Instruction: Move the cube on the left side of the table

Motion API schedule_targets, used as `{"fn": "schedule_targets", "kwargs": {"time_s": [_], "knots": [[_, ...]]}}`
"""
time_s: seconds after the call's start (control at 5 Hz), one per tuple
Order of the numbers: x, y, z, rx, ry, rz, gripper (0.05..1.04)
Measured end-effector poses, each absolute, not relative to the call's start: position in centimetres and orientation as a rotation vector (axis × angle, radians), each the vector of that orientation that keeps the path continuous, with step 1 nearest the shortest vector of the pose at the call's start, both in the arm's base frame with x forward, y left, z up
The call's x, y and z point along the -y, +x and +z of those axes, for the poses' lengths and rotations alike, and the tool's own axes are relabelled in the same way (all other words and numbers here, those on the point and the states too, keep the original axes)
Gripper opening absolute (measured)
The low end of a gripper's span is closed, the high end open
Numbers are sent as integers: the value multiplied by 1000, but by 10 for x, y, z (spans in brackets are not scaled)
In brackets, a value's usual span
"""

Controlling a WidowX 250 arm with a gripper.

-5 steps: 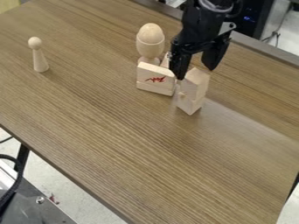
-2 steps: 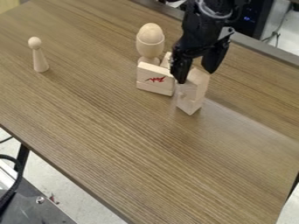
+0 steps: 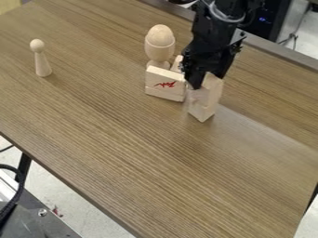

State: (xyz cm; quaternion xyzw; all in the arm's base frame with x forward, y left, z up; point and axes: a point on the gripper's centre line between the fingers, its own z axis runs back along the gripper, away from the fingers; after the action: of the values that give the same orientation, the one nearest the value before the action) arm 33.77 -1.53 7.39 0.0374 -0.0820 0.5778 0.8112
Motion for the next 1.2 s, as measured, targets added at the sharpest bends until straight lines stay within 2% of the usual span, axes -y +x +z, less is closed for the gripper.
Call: {"fn": "schedule_targets", "kwargs": {"time_s": [0.2, 0.6, 0.8, 1.2], "knots": [[13, 336, 81, 190, 92, 1239, 572], [-3, 320, 135, 306, 68, 1228, 572], [-26, 302, 156, 338, 67, 1199, 572], [-75, 274, 139, 289, 38, 908, 572]]}}
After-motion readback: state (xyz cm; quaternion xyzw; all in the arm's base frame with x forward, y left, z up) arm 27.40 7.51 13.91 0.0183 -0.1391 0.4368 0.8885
